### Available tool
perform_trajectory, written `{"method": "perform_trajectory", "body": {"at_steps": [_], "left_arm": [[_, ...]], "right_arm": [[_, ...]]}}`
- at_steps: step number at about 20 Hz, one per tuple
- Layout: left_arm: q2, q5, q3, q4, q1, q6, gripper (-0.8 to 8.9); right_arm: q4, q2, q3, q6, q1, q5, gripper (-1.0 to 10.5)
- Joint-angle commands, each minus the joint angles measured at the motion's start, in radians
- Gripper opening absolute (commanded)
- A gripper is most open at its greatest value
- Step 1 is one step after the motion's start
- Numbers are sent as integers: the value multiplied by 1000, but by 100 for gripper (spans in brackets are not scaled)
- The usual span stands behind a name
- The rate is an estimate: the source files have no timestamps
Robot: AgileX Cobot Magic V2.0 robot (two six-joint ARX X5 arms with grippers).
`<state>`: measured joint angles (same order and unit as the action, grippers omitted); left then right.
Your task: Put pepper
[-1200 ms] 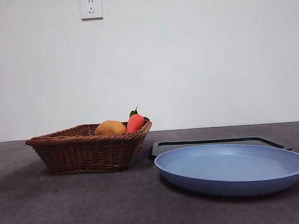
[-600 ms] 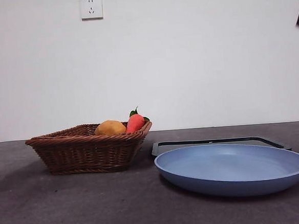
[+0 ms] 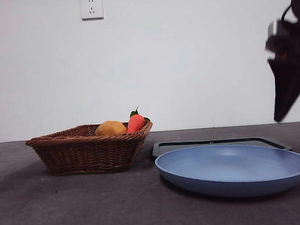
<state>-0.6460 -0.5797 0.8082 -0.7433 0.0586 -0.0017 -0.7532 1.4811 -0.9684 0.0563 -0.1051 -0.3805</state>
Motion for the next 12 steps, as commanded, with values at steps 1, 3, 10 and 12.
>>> {"method": "perform_trajectory", "body": {"at_steps": [1, 3, 10, 12], "left_arm": [[-2, -2, 14, 10, 3, -5, 404], [-2, -1, 14, 10, 3, -5, 404], [-20, 0, 14, 11, 3, -5, 404], [-20, 0, 14, 16, 3, -6, 404]], "right_arm": [[25, 64, -16, 7, -3, 20, 295], [43, 108, -16, 14, -9, 20, 280], [97, 194, -16, 23, -51, 19, 172], [107, 207, -16, 22, -56, 19, 120]]}}
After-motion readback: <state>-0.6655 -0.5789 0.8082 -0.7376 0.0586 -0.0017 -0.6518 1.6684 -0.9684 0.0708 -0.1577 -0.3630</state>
